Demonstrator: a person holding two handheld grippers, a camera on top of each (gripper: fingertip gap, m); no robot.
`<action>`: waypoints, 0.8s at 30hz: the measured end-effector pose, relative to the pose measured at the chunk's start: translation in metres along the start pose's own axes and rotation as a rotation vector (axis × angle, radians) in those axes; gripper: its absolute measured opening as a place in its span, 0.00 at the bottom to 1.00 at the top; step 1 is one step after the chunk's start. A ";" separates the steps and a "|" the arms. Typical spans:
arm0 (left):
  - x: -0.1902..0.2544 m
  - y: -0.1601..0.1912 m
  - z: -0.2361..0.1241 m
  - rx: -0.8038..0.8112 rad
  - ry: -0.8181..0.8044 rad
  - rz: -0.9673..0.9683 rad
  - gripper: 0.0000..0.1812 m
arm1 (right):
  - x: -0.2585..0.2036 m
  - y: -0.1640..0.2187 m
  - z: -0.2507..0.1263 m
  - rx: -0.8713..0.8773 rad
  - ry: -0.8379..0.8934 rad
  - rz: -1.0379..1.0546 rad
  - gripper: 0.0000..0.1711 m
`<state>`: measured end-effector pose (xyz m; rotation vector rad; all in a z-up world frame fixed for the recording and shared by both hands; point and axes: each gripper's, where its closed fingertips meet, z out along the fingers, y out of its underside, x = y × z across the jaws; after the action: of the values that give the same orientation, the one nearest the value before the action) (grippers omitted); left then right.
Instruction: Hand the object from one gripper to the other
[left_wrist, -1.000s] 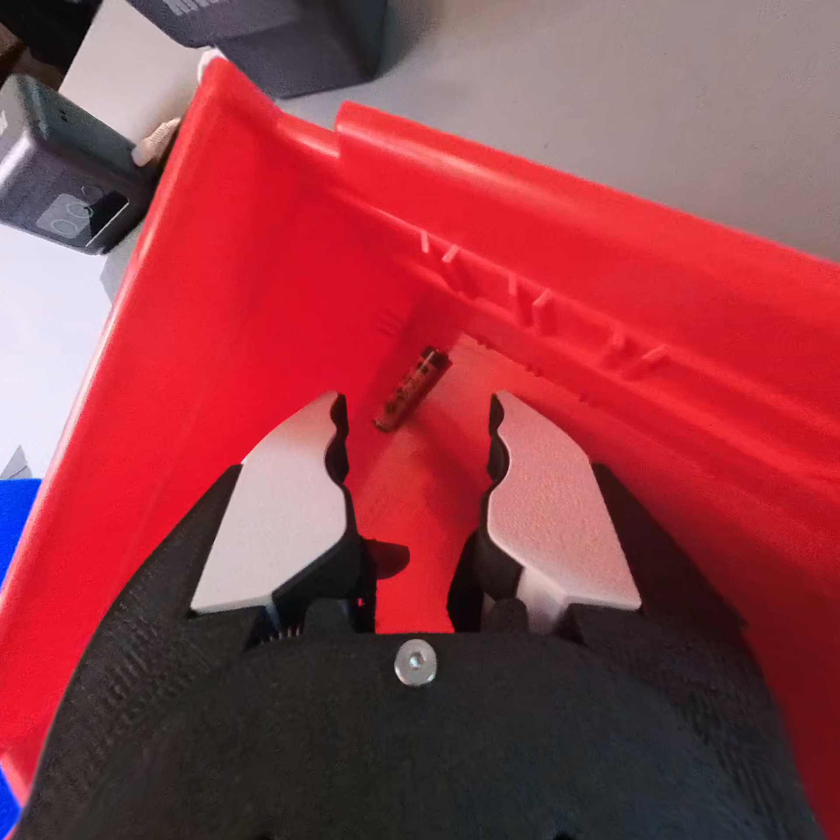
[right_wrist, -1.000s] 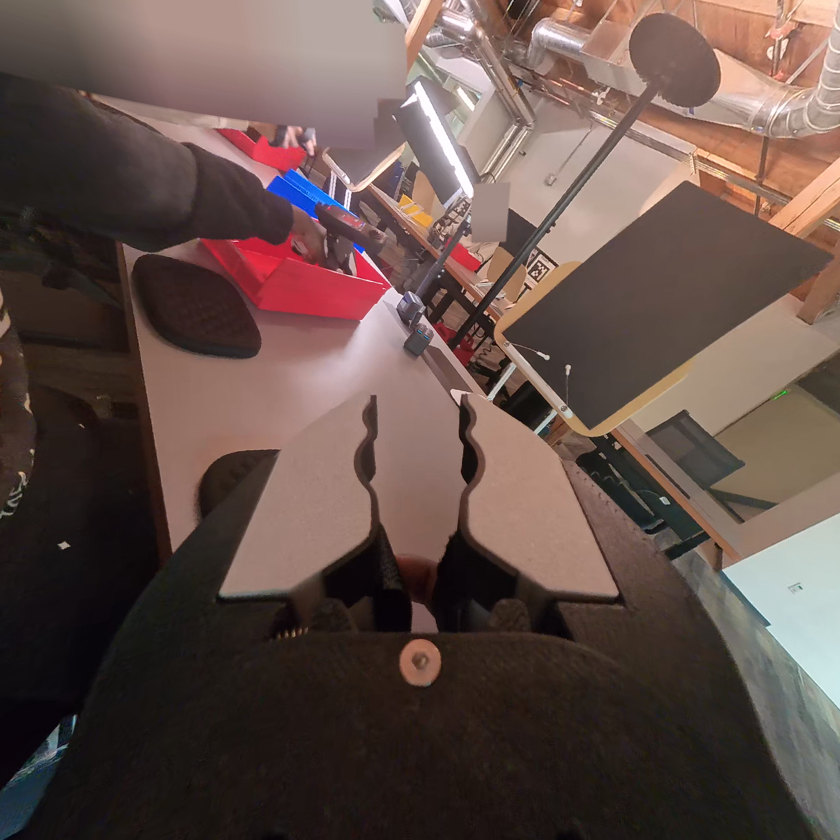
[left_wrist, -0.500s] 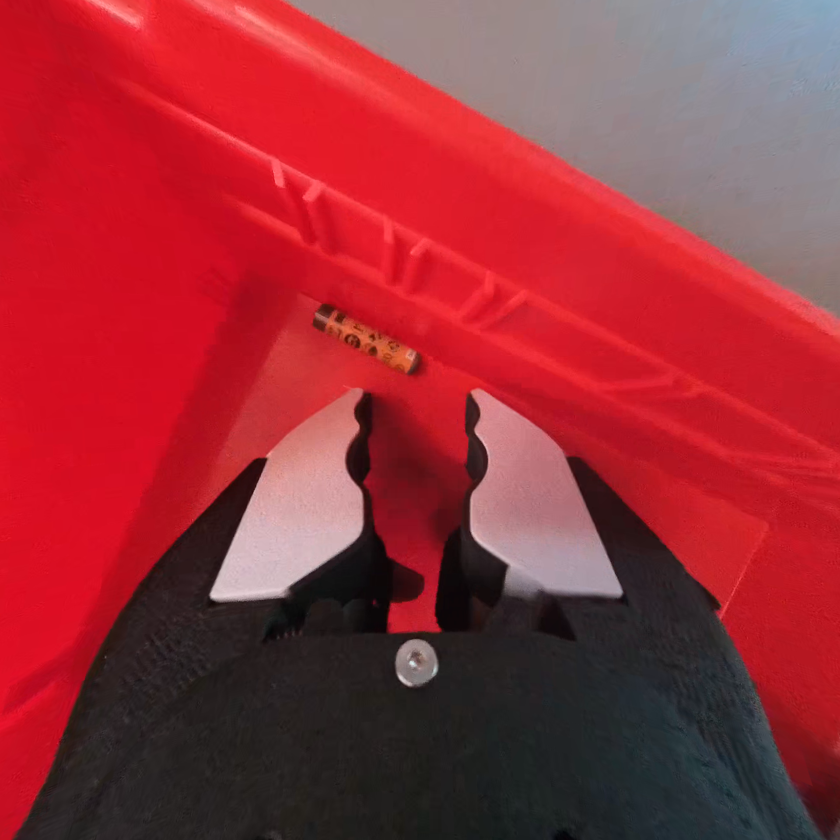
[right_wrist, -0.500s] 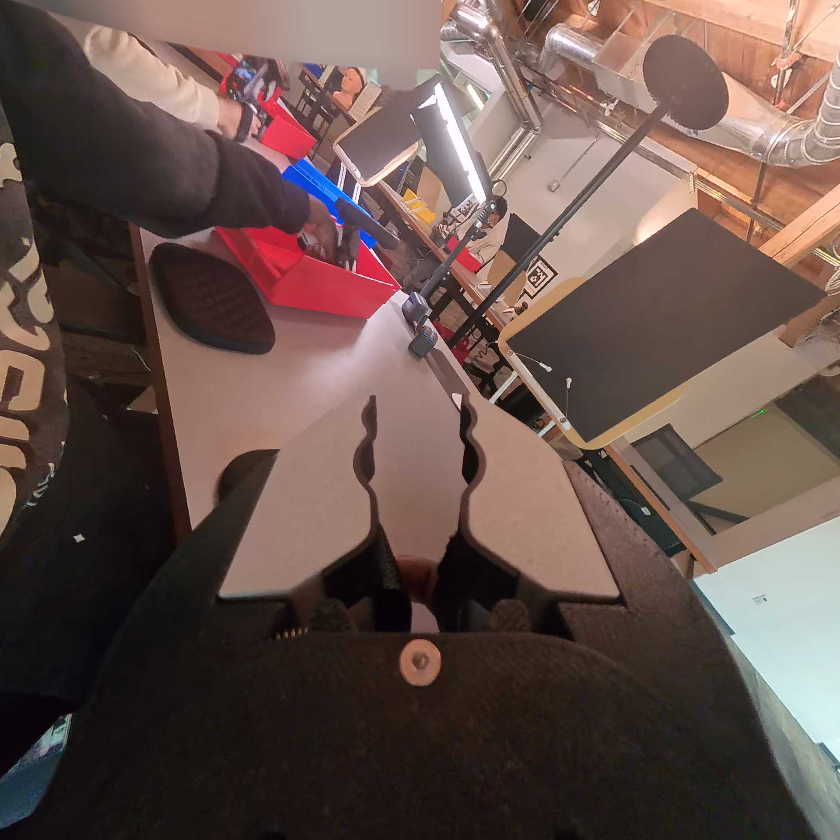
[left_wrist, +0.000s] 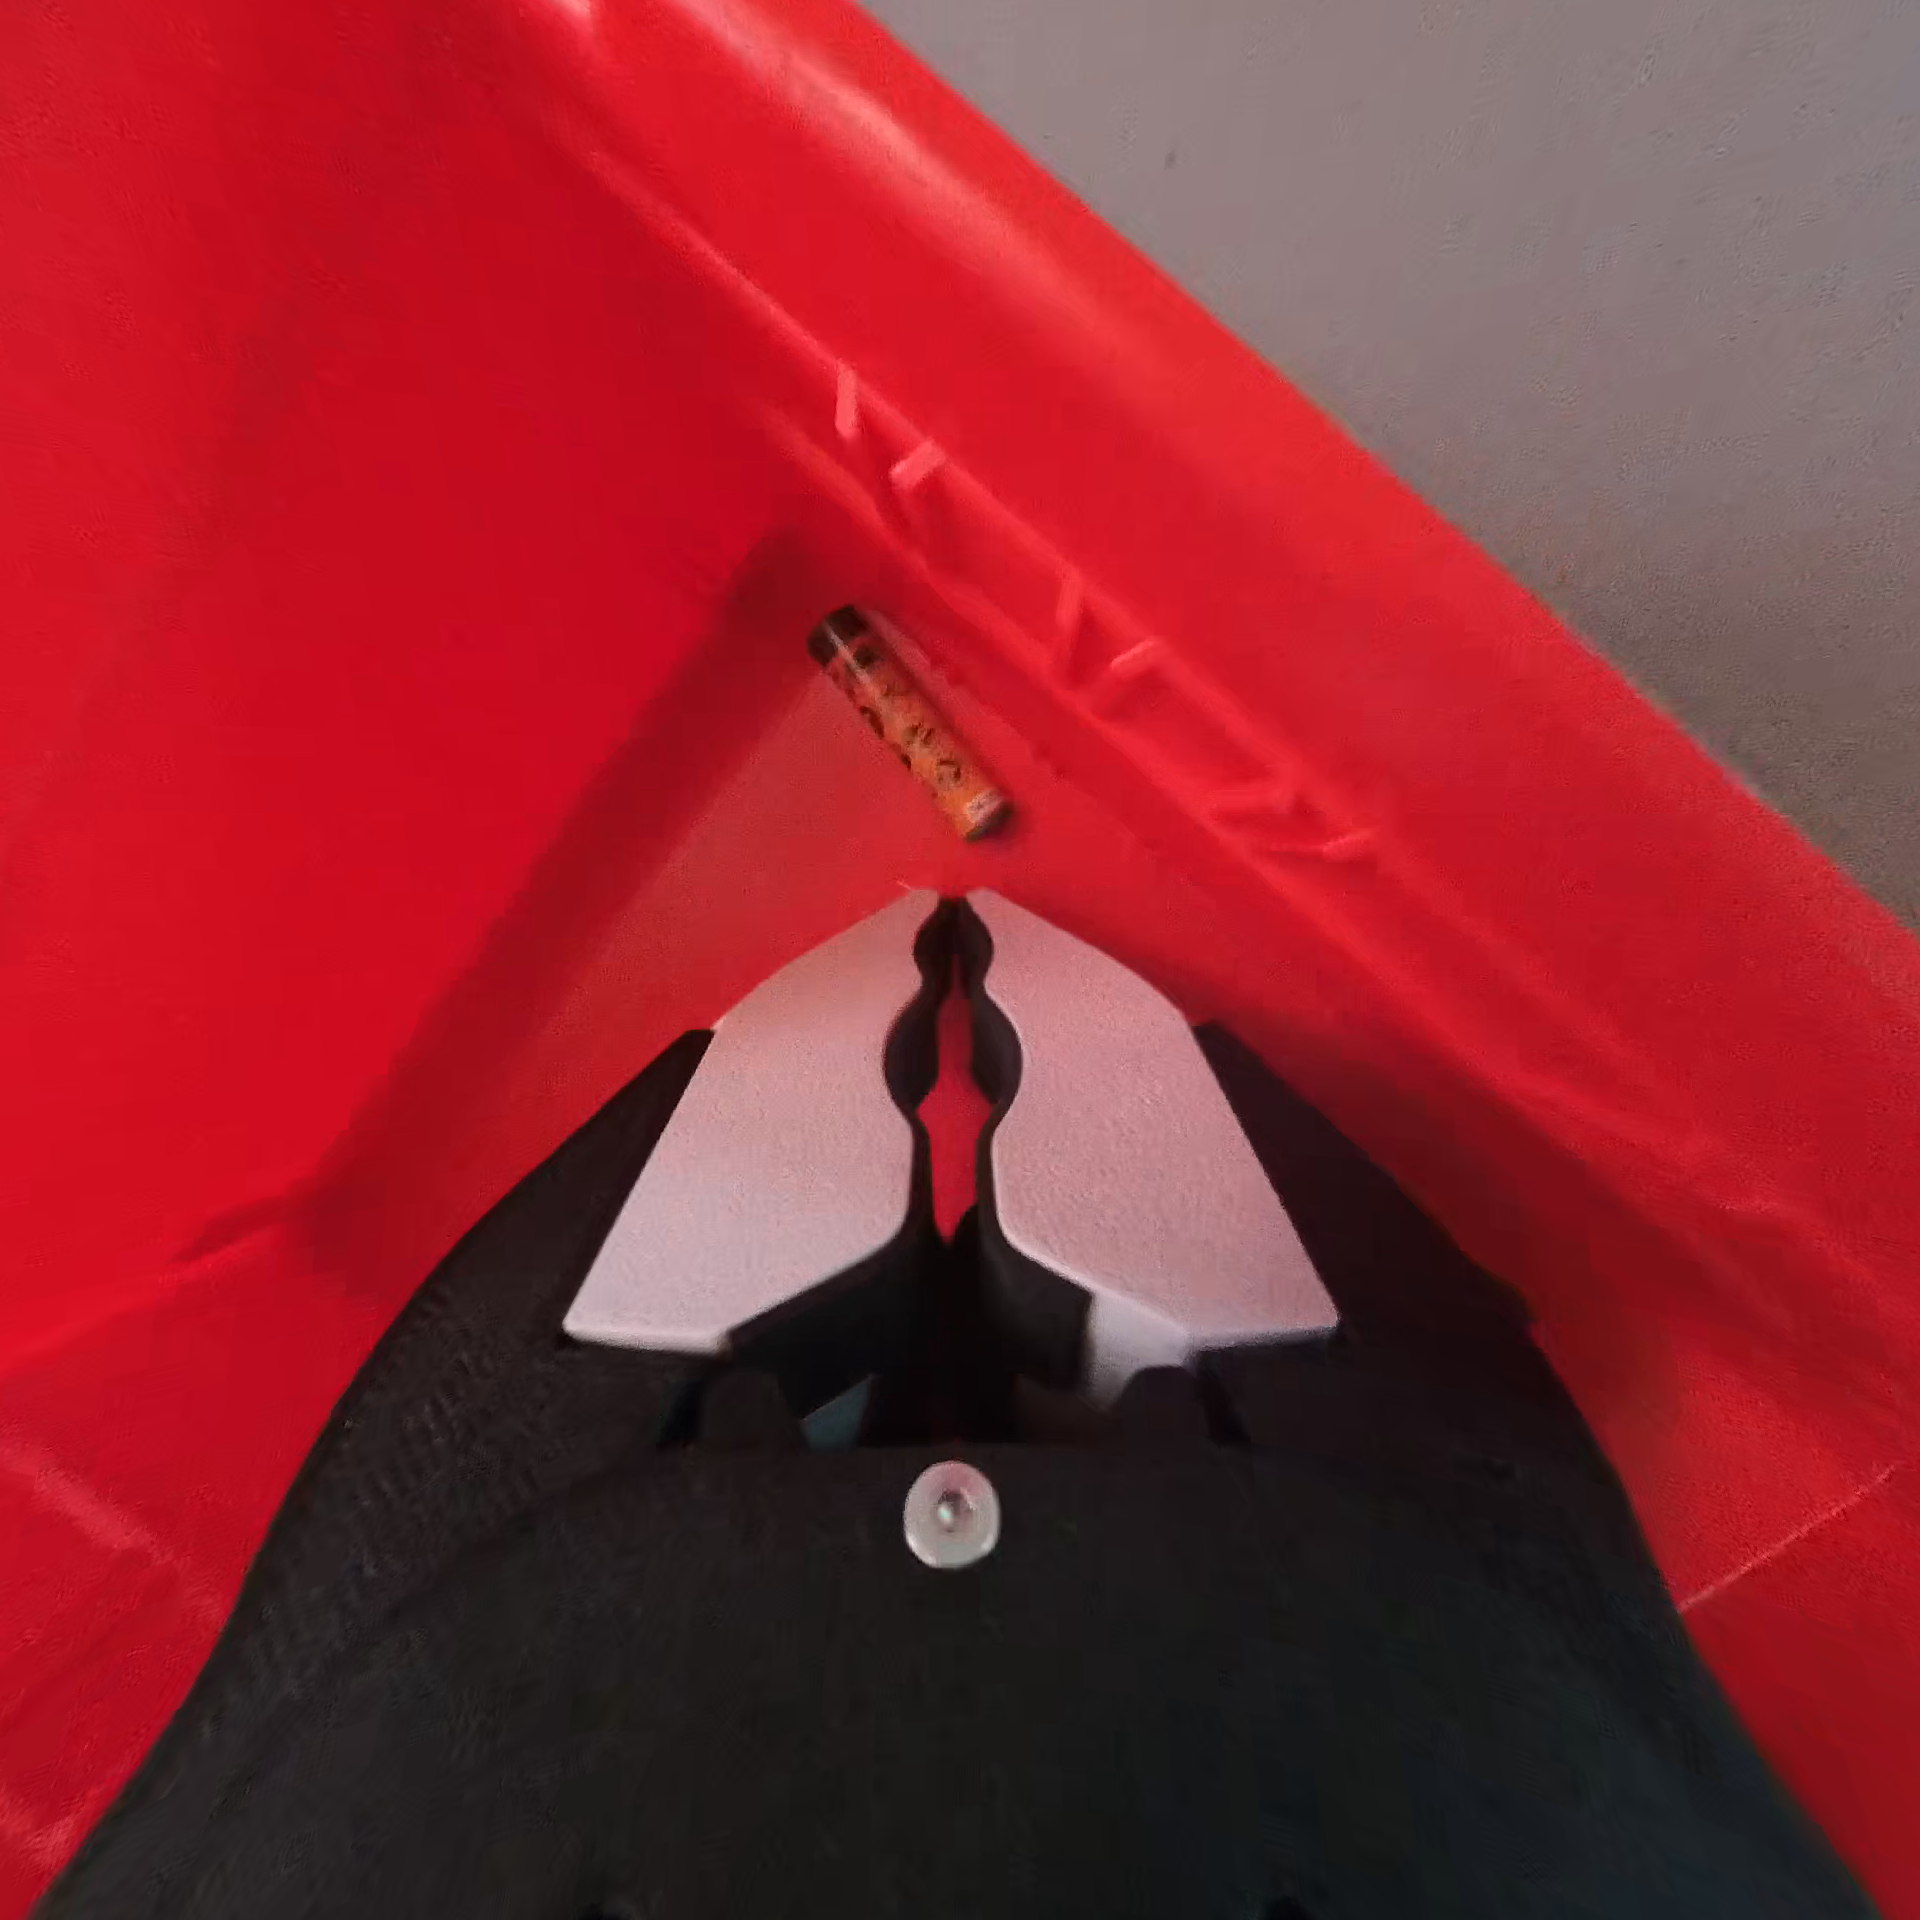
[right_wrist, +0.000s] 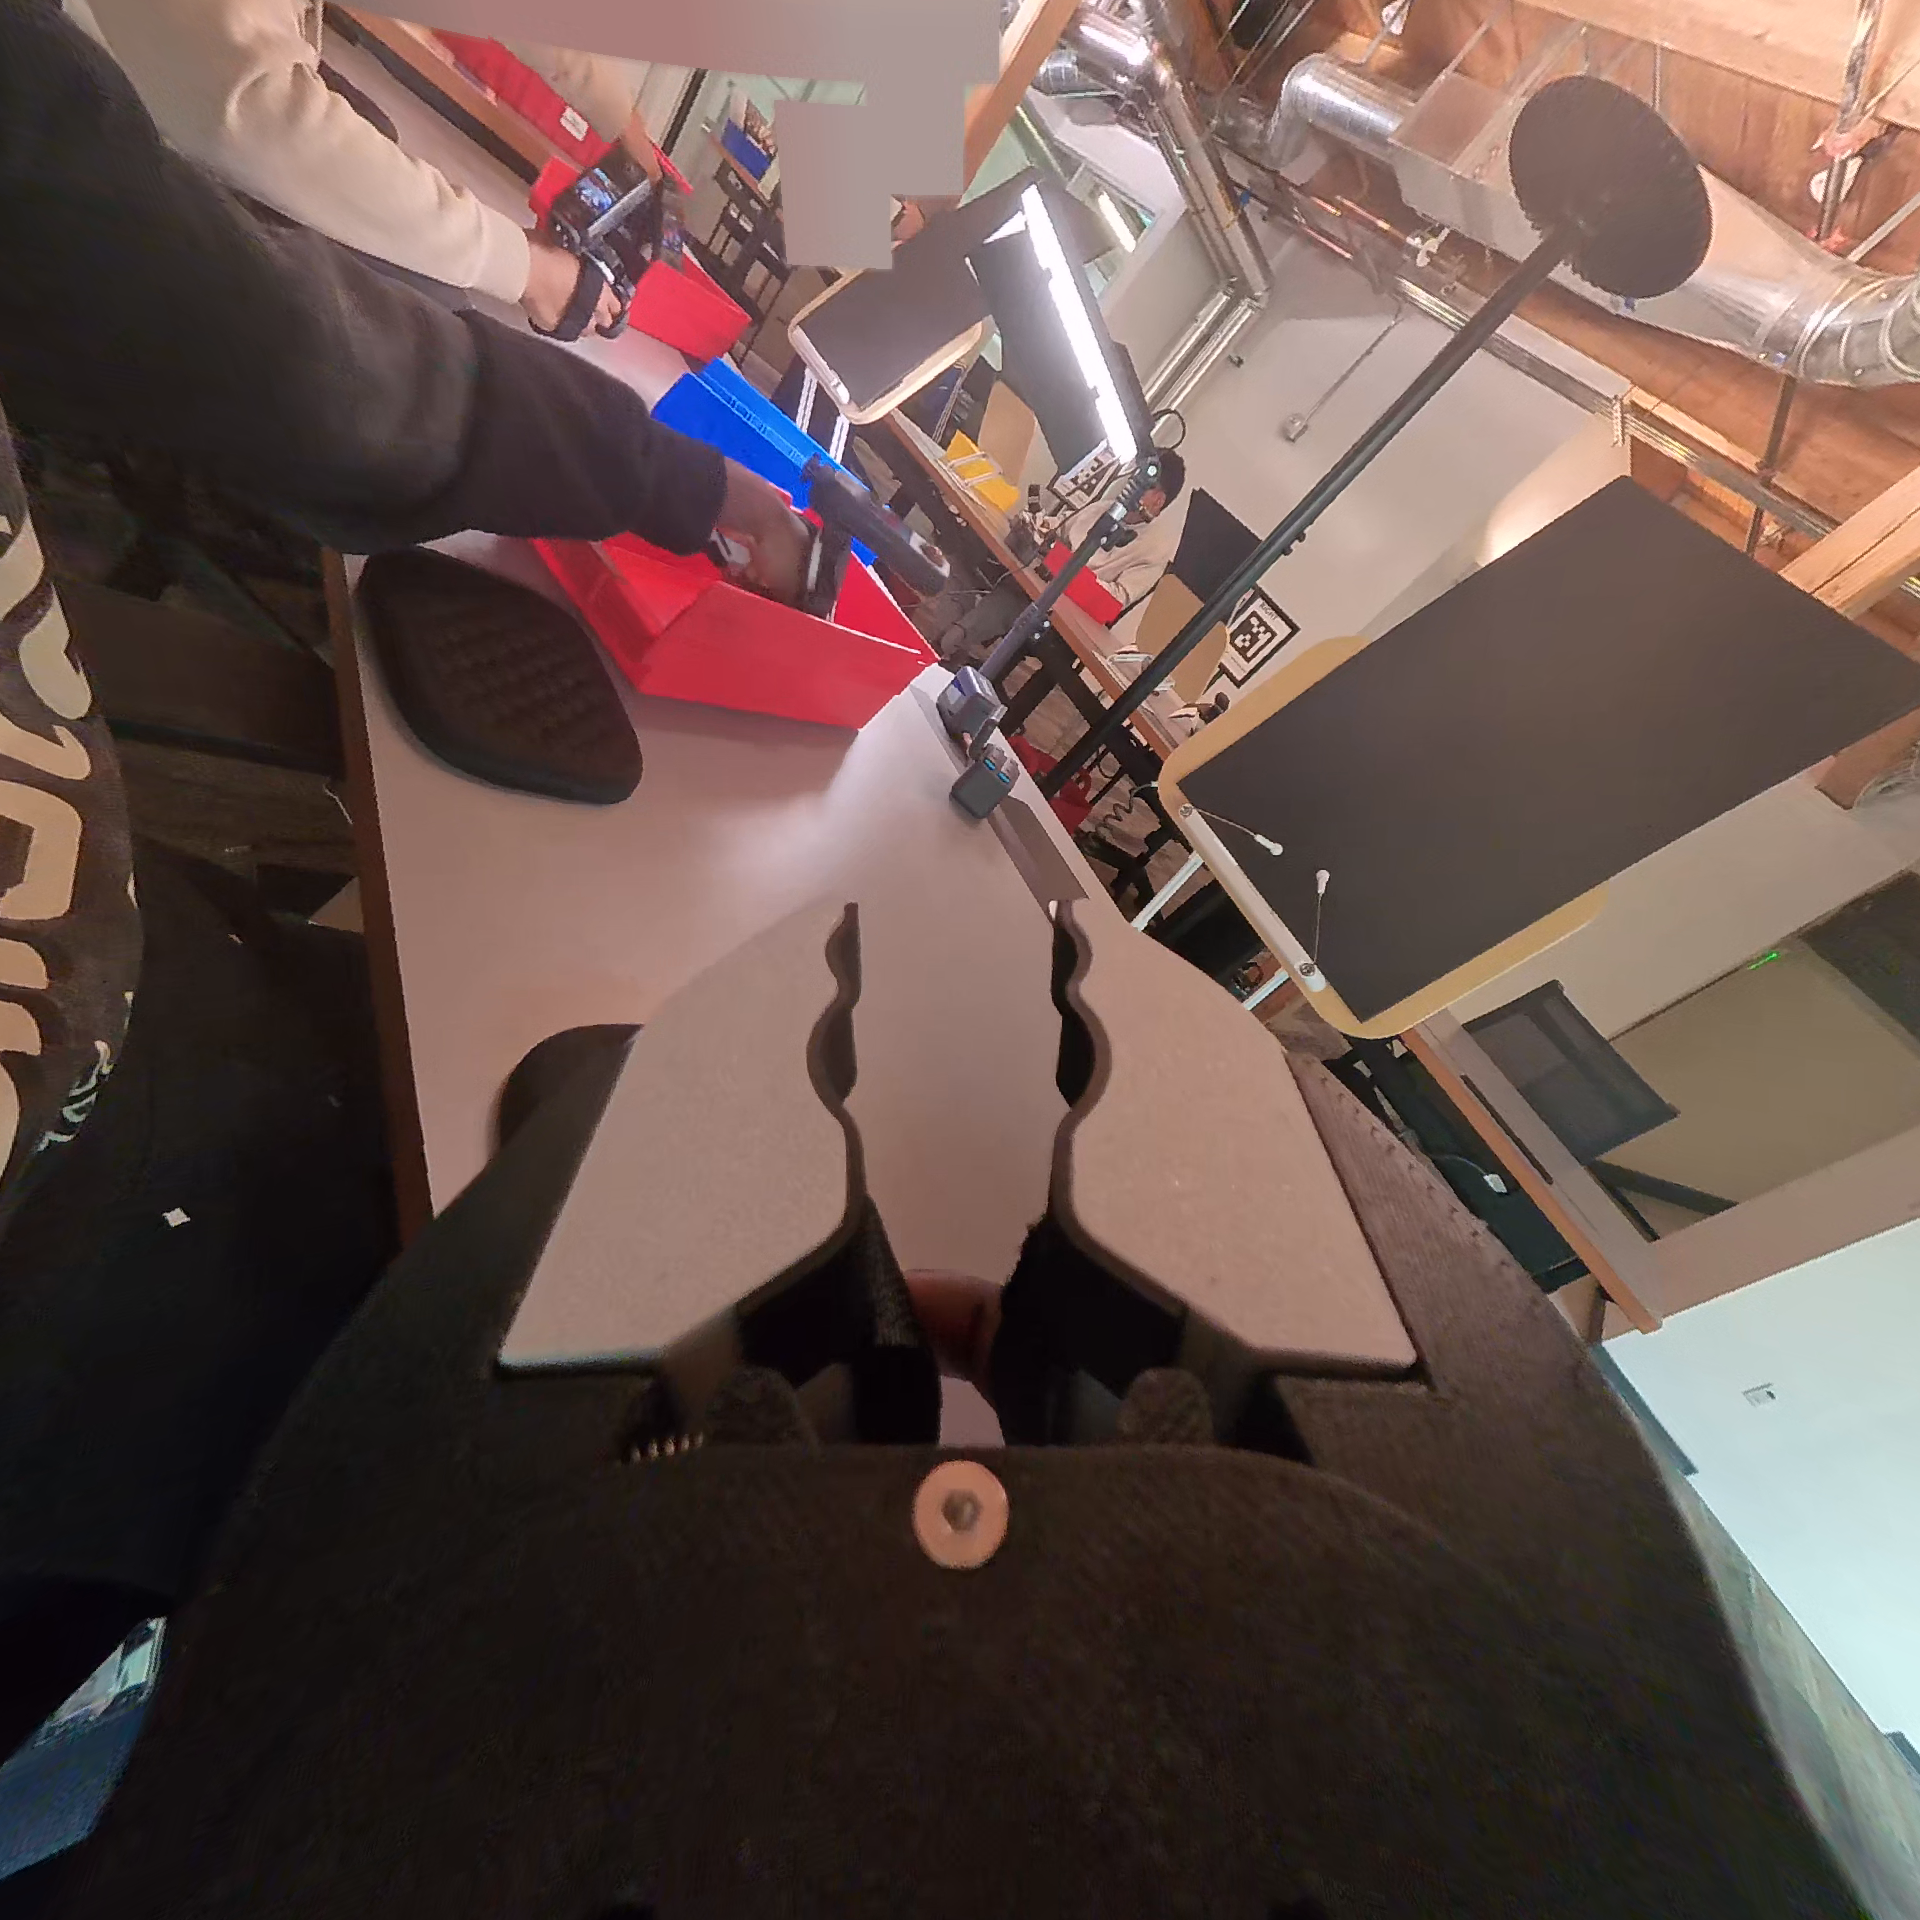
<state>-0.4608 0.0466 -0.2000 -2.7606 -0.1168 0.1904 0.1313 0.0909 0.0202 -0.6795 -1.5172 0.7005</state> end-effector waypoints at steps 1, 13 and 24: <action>-0.002 0.006 -0.002 -0.064 -0.029 0.003 0.00 | 0.000 0.000 -0.001 -0.002 0.001 -0.005 0.21; -0.005 -0.030 0.007 0.143 -0.068 -0.095 0.15 | 0.000 -0.001 0.002 0.009 -0.004 -0.009 0.21; -0.011 -0.024 0.009 0.088 -0.169 -0.077 0.06 | 0.000 -0.004 -0.001 0.013 0.005 -0.022 0.21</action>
<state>-0.4738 0.0705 -0.1979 -2.6437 -0.2525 0.3981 0.1322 0.0883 0.0236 -0.6533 -1.5118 0.6912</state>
